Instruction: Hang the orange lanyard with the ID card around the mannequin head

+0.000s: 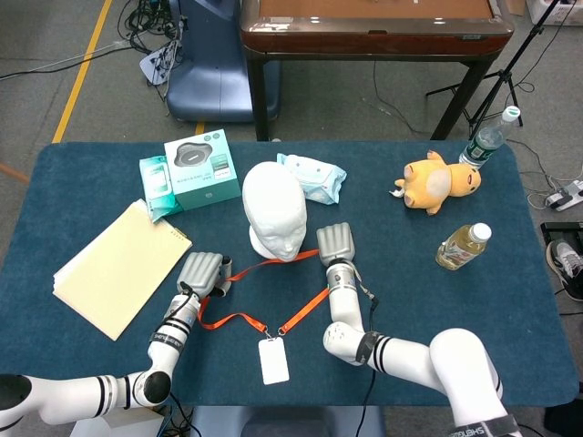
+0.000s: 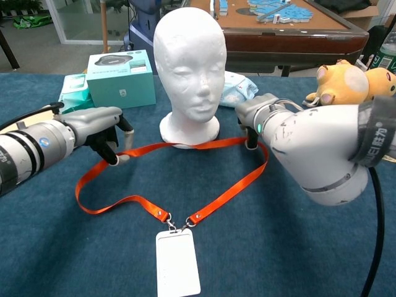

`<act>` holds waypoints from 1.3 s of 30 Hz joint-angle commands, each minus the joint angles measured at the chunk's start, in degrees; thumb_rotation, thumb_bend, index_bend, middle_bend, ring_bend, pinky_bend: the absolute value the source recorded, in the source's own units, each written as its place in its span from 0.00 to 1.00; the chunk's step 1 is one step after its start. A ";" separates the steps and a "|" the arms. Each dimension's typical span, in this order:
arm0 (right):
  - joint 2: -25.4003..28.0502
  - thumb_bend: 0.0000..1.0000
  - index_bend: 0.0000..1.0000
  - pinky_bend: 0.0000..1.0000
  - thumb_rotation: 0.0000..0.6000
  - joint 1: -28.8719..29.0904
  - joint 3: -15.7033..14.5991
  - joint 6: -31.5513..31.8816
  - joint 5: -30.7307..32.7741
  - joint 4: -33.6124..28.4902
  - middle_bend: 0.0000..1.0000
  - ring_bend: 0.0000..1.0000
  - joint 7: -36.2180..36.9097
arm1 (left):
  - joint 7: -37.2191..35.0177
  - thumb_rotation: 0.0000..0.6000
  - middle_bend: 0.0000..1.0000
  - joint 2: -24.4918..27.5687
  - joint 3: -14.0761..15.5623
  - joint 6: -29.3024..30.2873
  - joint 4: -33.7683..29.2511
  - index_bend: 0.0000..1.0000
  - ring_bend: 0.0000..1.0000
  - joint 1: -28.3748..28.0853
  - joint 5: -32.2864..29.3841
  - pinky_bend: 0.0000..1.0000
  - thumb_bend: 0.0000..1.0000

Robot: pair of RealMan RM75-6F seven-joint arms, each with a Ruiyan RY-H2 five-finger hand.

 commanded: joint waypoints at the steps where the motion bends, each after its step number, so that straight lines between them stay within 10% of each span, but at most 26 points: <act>1: 0.25 0.45 0.53 0.81 1.00 -0.09 0.04 0.14 -0.11 -0.42 0.93 0.81 0.07 | 0.00 1.00 1.00 0.04 -0.01 0.00 -0.13 0.62 1.00 0.00 0.01 1.00 0.36; 39: 32.57 0.45 0.53 0.82 1.00 -10.53 -2.90 10.75 -21.47 -51.81 0.94 0.81 17.81 | -4.91 1.00 1.00 20.38 -3.82 7.51 -32.41 0.62 1.00 3.96 11.84 1.00 0.36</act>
